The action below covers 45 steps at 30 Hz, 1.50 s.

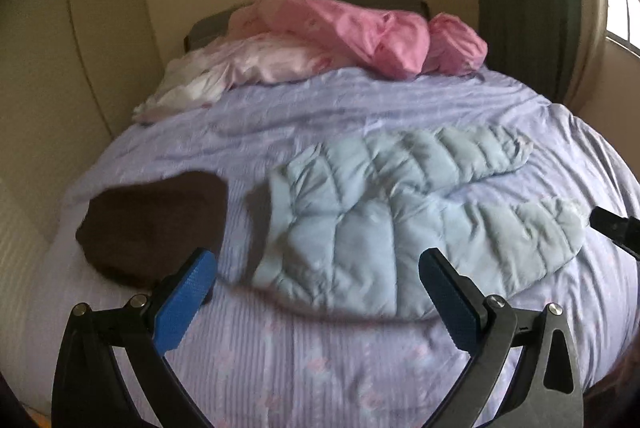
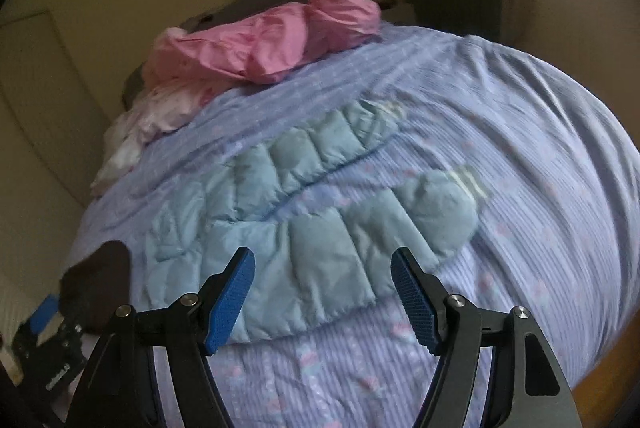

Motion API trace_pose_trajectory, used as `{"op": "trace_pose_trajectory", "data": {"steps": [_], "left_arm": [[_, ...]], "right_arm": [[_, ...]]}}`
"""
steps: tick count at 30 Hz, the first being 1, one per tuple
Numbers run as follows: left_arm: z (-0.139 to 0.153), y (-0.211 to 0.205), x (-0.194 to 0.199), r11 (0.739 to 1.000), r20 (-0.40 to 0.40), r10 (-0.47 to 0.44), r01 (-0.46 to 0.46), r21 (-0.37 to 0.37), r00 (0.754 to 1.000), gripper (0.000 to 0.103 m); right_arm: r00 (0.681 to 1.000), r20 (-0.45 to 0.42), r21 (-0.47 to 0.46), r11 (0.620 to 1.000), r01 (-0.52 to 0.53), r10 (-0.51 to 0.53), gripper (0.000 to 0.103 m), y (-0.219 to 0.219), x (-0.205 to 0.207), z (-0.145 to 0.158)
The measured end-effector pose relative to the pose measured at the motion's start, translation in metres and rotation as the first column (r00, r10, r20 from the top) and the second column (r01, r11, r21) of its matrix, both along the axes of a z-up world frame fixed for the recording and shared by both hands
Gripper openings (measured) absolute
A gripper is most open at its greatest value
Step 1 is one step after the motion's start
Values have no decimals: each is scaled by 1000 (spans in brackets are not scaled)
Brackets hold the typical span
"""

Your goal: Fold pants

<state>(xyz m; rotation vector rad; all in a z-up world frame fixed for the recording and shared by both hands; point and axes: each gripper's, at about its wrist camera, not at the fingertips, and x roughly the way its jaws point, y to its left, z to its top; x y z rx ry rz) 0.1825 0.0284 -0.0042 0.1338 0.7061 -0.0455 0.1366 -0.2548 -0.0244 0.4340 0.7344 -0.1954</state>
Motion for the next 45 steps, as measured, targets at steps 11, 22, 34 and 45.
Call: {"op": "trace_pose_trajectory", "data": {"steps": [11,22,34,45], "left_arm": [[-56,-3,4,995,-132,16,-29,-94,991,98],[-122,16,45,884,-383,125,-278,-376,915,79],[-145,13,67,863,-369,61,-235,-447,927,74],[-127,10,60,841,-323,-14,-164,-515,946,19]], "right_arm": [[989,-4,-74,986,149,-150,71,3,-16,-68],[987,-76,94,985,147,-140,71,-8,9,-115],[977,-134,220,957,191,-164,57,-28,35,-145],[991,-73,176,976,127,-116,15,-25,43,-125]]}}
